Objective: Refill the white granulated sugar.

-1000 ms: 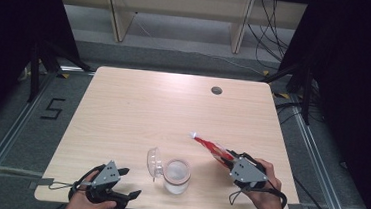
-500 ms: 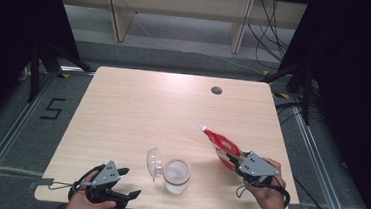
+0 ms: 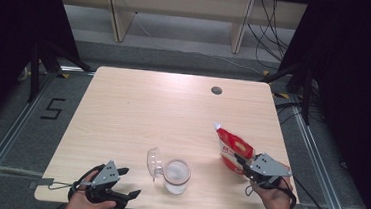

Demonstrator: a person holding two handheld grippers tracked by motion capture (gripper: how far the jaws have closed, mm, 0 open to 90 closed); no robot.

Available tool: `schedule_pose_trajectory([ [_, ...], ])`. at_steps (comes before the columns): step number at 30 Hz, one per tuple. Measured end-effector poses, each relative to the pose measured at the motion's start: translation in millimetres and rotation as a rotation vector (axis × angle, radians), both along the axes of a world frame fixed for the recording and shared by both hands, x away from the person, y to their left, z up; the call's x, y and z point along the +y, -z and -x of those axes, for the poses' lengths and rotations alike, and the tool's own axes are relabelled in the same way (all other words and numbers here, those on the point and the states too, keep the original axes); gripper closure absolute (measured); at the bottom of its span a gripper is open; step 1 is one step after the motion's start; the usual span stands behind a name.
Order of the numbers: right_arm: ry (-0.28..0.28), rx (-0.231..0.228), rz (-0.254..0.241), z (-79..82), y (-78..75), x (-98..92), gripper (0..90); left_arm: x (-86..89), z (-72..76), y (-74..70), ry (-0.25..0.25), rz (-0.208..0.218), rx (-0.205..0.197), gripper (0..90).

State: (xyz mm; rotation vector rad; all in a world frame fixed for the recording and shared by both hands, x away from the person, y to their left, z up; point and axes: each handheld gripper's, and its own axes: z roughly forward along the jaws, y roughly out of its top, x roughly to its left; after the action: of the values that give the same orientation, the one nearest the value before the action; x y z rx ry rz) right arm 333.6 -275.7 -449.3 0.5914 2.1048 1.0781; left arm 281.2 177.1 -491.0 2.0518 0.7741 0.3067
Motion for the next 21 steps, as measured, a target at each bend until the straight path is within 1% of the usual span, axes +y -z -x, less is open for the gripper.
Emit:
schedule_pose_trajectory([
  [1, 0.001, -0.001, -0.006, -0.2, 0.4, -1.6, 75.1, 0.5, -0.5, -0.5, 0.009, -0.006, -0.004, 18.5],
  [2, 0.012, 0.004, -0.018, 0.3, 0.7, -2.8, 75.1, 0.5, -0.5, -0.6, 0.009, -0.006, -0.005, 18.5],
  [3, 0.011, 0.001, -0.015, 0.0, 0.8, -4.0, 75.1, 0.2, -0.1, -0.3, 0.004, -0.002, 0.002, 18.5],
  [4, 0.019, 0.009, -0.030, 0.2, 1.1, -5.3, 75.1, 0.0, -0.2, 0.1, 0.003, -0.001, -0.002, 18.5],
  [5, 0.023, 0.014, -0.036, 0.1, 1.5, -6.1, 75.1, 1.5, -1.6, -0.4, 0.021, -0.026, -0.016, 18.6],
  [6, 0.023, 0.016, -0.040, -0.3, 1.1, -7.6, 75.1, 1.5, -1.7, -0.3, 0.021, -0.029, -0.017, 18.5],
  [7, 0.027, 0.025, -0.045, 0.0, 1.7, -8.2, 75.1, 1.1, -1.5, 0.2, 0.018, -0.021, -0.017, 18.5],
  [8, 0.033, 0.020, -0.061, -0.2, 2.5, -8.4, 75.1, 0.6, -1.0, 0.4, 0.012, -0.015, -0.012, 18.5],
  [9, 0.037, 0.021, -0.064, -0.3, 2.8, -9.7, 75.1, -0.3, -0.3, 0.7, 0.006, -0.001, -0.006, 18.5],
  [10, 0.037, 0.033, -0.069, -0.1, 3.1, -11.1, 75.0, 0.4, -0.7, 0.4, 0.012, -0.009, -0.010, 18.5],
  [12, 0.045, 0.033, -0.081, 0.4, 3.8, -14.2, 74.9, 0.9, -0.9, -0.3, 0.014, -0.017, -0.008, 18.5],
  [13, 0.046, 0.034, -0.079, 0.8, 4.1, -15.4, 74.8, 1.1, -1.2, -0.4, 0.017, -0.019, -0.013, 18.6],
  [14, 0.054, 0.033, -0.092, 1.5, 4.8, -15.5, 74.7, 1.3, -1.4, -0.5, 0.020, -0.022, -0.015, 18.6],
  [15, 0.054, 0.033, -0.088, 1.8, 5.2, -16.9, 74.6, 1.5, -1.5, -0.5, 0.018, -0.025, -0.015, 18.6],
  [16, 0.065, 0.036, -0.097, 2.4, 5.4, -17.9, 74.6, 1.4, -1.4, -0.5, 0.016, -0.024, -0.014, 18.6],
  [17, 0.065, 0.036, -0.098, 3.1, 5.9, -18.2, 74.4, 0.8, -0.5, 0.0, 0.002, -0.014, 0.000, 18.6],
  [18, 0.061, 0.035, -0.093, 3.4, 5.8, -19.3, 74.3, 0.7, -0.5, 0.1, 0.002, -0.015, 0.000, 18.6],
  [19, 0.072, 0.036, -0.099, 4.4, 6.7, -19.7, 74.2, 0.7, -0.5, 0.1, 0.002, -0.015, 0.000, 18.6],
  [20, 0.086, 0.047, -0.111, 5.5, 7.3, -19.8, 73.9, 0.5, -0.8, 0.3, 0.009, -0.015, 0.005, 18.6],
  [21, 0.086, 0.050, -0.114, 5.8, 7.7, -19.9, 73.9, 0.5, -0.9, 0.6, 0.012, -0.017, -0.001, 18.6],
])
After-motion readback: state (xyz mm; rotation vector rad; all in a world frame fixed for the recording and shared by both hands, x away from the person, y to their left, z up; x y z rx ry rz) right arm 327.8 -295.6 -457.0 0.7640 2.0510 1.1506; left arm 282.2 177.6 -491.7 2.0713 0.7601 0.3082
